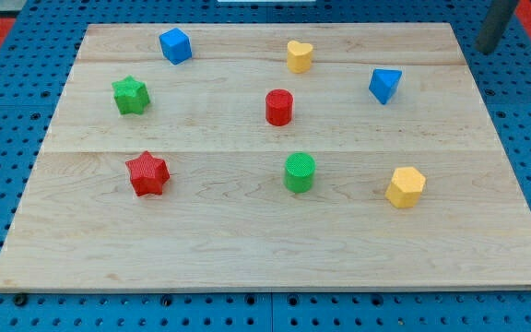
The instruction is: Nudge yellow heart a bit down
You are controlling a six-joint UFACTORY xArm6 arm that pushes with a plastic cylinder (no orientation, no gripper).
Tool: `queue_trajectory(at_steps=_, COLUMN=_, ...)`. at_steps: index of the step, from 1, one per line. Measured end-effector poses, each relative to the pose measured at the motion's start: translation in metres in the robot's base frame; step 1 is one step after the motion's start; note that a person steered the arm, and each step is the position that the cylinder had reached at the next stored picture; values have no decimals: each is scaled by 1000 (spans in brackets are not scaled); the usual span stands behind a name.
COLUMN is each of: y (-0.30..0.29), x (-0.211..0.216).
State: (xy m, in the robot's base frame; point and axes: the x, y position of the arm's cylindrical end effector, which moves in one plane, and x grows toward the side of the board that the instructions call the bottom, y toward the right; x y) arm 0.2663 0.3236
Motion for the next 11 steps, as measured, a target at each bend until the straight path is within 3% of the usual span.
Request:
queue_trajectory(at_steps=1, y=-37, x=3)
queue_trajectory(at_steps=3, y=-87, x=-32)
queue_trajectory(at_steps=5, y=-97, x=-33)
queue_trajectory(at_steps=7, y=-163, x=-36)
queue_trajectory(at_steps=9, y=-244, x=-17)
queue_trajectory(at_steps=10, y=-243, x=19)
queue_trajectory(at_steps=11, y=-243, x=-28)
